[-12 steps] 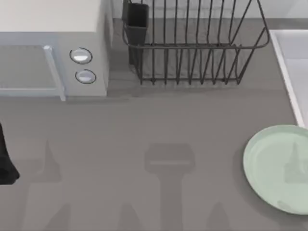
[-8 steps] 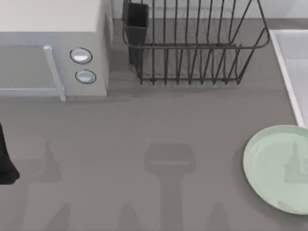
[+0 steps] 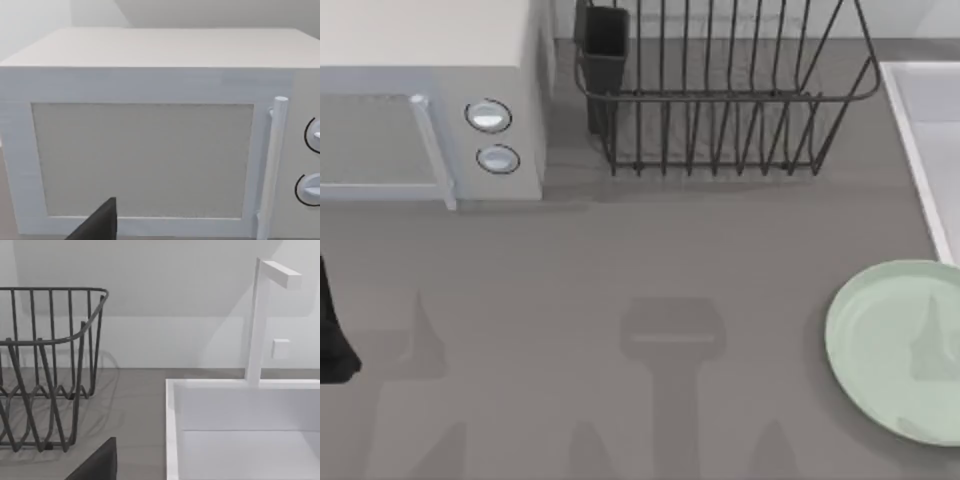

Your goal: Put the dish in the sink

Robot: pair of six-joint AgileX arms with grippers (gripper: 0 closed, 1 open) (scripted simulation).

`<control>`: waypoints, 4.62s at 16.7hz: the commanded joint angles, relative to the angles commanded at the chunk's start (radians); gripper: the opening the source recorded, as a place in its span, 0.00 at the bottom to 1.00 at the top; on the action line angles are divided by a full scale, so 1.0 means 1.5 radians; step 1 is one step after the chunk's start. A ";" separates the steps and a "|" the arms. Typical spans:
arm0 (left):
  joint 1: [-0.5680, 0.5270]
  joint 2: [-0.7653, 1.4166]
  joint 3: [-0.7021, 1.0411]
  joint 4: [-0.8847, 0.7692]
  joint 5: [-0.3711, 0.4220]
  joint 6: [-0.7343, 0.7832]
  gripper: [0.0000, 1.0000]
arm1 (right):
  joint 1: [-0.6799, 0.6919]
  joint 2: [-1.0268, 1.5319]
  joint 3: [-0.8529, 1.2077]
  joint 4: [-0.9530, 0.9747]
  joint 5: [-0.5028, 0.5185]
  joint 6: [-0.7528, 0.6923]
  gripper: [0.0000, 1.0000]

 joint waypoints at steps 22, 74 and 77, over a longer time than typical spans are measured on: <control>0.000 0.000 0.000 0.000 0.000 0.000 1.00 | 0.108 0.370 0.289 -0.241 0.000 0.111 1.00; 0.000 0.000 0.000 0.000 0.000 0.000 1.00 | 0.321 1.303 0.710 -0.453 0.001 0.332 0.00; 0.000 0.000 0.000 0.000 0.000 0.000 1.00 | 0.321 1.303 0.710 -0.453 0.001 0.332 0.00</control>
